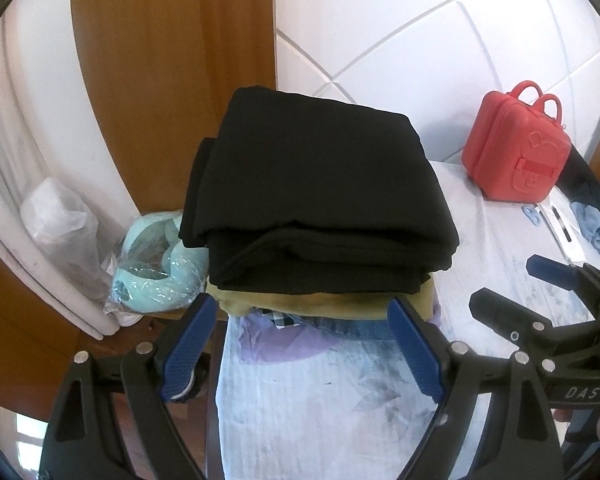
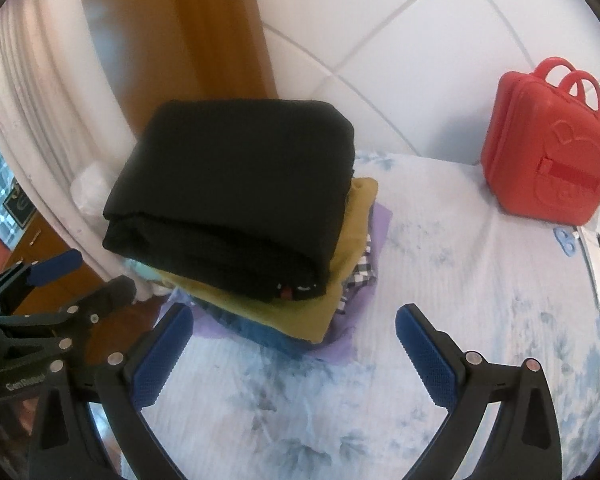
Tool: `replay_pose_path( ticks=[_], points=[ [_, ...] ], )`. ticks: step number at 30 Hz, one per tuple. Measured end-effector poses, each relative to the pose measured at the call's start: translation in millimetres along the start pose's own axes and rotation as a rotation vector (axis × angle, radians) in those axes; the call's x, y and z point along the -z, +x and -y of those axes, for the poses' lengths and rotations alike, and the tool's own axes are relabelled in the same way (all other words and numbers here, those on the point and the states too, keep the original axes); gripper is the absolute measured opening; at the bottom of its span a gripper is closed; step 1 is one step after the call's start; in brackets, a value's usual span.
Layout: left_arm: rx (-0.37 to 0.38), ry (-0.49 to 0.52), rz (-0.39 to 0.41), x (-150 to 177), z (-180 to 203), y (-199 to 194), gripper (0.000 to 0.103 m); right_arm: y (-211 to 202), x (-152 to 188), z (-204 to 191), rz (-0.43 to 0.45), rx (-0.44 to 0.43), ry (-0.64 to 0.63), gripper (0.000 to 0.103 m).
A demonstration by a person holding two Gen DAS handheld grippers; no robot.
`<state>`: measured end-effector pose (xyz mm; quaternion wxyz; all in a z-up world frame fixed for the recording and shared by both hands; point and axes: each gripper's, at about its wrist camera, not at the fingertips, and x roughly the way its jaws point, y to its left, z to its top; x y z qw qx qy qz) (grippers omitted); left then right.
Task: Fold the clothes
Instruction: 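Lower the jeans onto the clothes stack and open both grippers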
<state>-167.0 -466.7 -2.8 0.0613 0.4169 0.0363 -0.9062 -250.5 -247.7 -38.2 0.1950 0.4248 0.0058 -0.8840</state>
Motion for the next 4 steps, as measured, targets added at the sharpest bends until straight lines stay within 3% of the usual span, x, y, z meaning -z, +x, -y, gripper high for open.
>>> replay_pose_path(
  ticks=[4],
  points=[
    [0.009,-0.004,-0.003,-0.4,-0.5,0.9,0.088,1.1,-0.6,-0.7,0.0,0.0,0.002,0.103]
  ],
)
